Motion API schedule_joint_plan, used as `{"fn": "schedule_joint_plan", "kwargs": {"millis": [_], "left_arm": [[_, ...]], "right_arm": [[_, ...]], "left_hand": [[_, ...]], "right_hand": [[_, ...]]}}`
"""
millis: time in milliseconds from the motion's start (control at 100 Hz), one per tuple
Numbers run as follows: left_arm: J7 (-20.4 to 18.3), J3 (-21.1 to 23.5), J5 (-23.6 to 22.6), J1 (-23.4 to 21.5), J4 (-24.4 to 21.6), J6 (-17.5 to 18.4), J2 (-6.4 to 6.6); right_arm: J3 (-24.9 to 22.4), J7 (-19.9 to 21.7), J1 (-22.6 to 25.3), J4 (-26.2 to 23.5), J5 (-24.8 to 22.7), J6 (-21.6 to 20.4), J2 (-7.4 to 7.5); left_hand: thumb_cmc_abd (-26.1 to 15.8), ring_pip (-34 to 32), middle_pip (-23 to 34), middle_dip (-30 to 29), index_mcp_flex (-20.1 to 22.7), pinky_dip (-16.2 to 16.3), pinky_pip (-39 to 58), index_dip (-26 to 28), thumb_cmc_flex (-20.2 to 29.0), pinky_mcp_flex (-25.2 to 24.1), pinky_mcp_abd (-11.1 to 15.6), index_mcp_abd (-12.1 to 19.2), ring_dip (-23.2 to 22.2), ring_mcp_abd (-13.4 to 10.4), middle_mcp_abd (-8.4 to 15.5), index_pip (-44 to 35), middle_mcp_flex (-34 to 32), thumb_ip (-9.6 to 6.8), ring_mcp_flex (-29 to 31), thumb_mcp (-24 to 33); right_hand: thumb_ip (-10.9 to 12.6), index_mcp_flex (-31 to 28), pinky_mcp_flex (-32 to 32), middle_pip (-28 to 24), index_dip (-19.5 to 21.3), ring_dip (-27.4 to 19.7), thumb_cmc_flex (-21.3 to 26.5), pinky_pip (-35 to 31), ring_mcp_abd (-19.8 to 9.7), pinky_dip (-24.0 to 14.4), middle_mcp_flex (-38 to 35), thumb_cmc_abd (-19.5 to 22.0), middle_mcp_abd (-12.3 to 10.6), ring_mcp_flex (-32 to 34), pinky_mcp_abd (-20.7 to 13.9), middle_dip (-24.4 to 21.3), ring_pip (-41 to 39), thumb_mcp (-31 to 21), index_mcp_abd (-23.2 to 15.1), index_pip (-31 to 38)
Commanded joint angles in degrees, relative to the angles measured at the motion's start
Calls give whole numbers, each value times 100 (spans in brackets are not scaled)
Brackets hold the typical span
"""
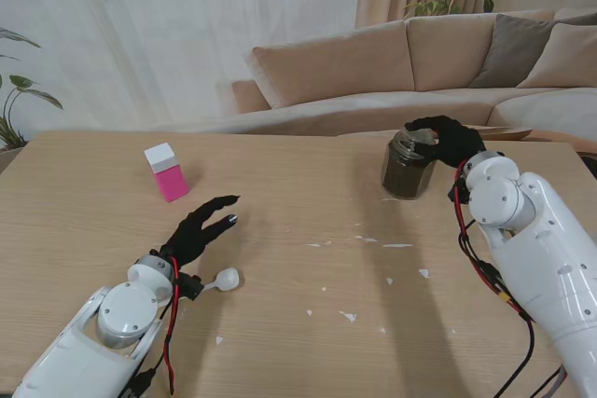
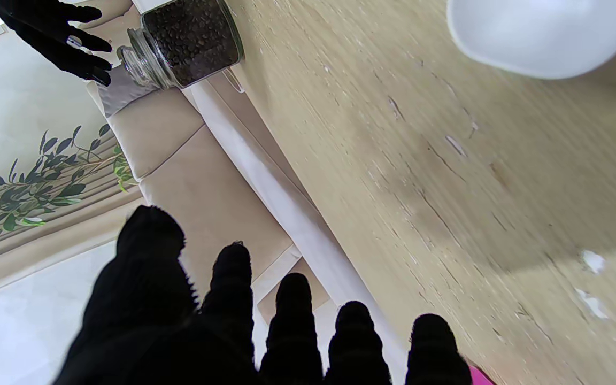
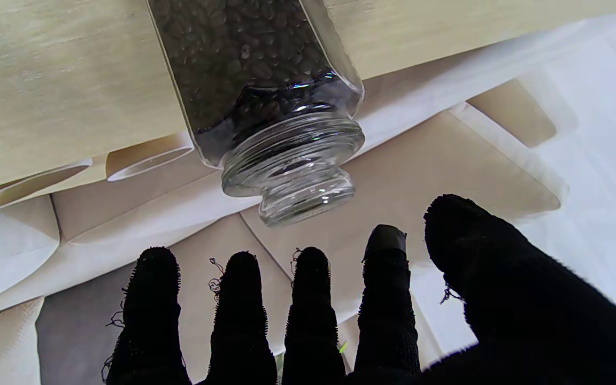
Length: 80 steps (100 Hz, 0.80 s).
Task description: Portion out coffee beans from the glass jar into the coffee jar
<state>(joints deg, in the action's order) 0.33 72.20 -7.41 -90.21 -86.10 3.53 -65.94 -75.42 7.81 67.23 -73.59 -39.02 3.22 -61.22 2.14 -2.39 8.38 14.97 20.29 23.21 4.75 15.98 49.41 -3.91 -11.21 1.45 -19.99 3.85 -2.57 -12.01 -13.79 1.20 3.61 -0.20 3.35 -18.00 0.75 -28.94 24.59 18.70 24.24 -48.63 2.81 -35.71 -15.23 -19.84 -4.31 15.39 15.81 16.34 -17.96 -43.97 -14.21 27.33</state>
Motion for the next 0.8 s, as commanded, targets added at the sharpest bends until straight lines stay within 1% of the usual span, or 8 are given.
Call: {"fn": "schedule_joint_plan", "kwargs": {"millis": [0, 150, 300, 420, 540, 620, 700, 790], "left_arm": [[-106, 10, 24, 7, 5, 1, -33], [-136, 40, 56, 6, 13, 26, -28], [-174, 100, 60, -25, 22, 52, -17], [-196, 159, 53, -32, 53, 68, -11], [-199, 217, 53, -41, 71, 88, -9], [-200, 252, 43, -52, 75, 103, -6], [-205, 282, 42, -57, 85, 115, -5], [-188, 299, 47, -58, 98, 128, -9]], "right_arm": [[73, 112, -97, 88, 20, -94, -12], [348, 134, -369, 478, 12, -222, -3], [561, 120, -563, 746, -8, -139, -9], [671, 131, -688, 907, 28, -50, -16], [766, 112, -816, 1087, 73, -69, -26], [827, 112, -908, 1214, 122, -103, -32], [870, 101, -978, 1327, 192, -140, -43], [886, 71, -1005, 1415, 284, -195, -61]], "left_hand": [[-79, 29, 4, -10, -56, -86, -82, 8, 130, 2, 220, 220, 56, -209, 177, 2, 132, -28, -138, -23], [-77, 28, 2, -11, -58, -91, -83, 10, 129, 4, 222, 233, 59, -209, 169, 3, 131, -28, -137, -25], [-76, 25, 0, -12, -56, -92, -81, 11, 133, 3, 217, 244, 57, -202, 167, 2, 131, -27, -138, -25], [-82, 22, -2, -12, -58, -93, -80, 11, 131, 4, 221, 253, 56, -207, 173, 4, 132, -27, -136, -26], [-82, 22, 0, -11, -57, -94, -78, 12, 136, 4, 221, 260, 54, -204, 165, 3, 132, -27, -138, -24], [-78, 19, 3, -10, -46, -92, -76, 14, 146, 4, 216, 273, 50, -200, 163, -3, 123, -28, -137, -21], [-82, 16, 3, -10, -52, -90, -74, 13, 145, 4, 222, 267, 47, -212, 166, -2, 122, -27, -136, -22], [-79, 16, 3, -10, -51, -89, -72, 13, 148, 4, 222, 264, 44, -200, 164, -3, 122, -27, -139, -23]], "right_hand": [[-71, 40, 21, 236, -45, -196, -6, 174, -291, 194, -139, -72, -234, 128, -189, -135, 213, 41, -193, -206], [-87, 158, -16, 631, -260, -390, -1, 265, -378, 347, -60, -34, -257, 34, -227, -313, 454, 74, -183, -425], [-94, 528, -125, 808, -388, -441, -38, 325, -216, 392, 378, 9, -226, -265, -211, -375, 575, 165, -209, -654], [-83, 629, -68, 857, -420, -420, -18, 268, -147, 368, 411, 16, -150, -262, -200, -407, 533, 219, -185, -718], [-40, 661, 90, 690, -385, -319, 14, 23, -125, 219, 395, -11, -110, -110, -199, -341, 363, 241, -141, -689], [-29, 573, 252, 457, -328, -249, 41, -154, -162, 124, 348, -62, -93, 65, -218, -245, 228, 201, -98, -604], [-36, 391, 503, 204, -237, -164, 85, -443, -149, 2, 91, -157, -9, 353, -222, -146, 26, 62, 13, -411], [-126, 114, 847, -151, -87, -29, 125, -873, -95, -115, -284, -316, 110, 730, -253, 9, -334, -240, 202, 16]]}}
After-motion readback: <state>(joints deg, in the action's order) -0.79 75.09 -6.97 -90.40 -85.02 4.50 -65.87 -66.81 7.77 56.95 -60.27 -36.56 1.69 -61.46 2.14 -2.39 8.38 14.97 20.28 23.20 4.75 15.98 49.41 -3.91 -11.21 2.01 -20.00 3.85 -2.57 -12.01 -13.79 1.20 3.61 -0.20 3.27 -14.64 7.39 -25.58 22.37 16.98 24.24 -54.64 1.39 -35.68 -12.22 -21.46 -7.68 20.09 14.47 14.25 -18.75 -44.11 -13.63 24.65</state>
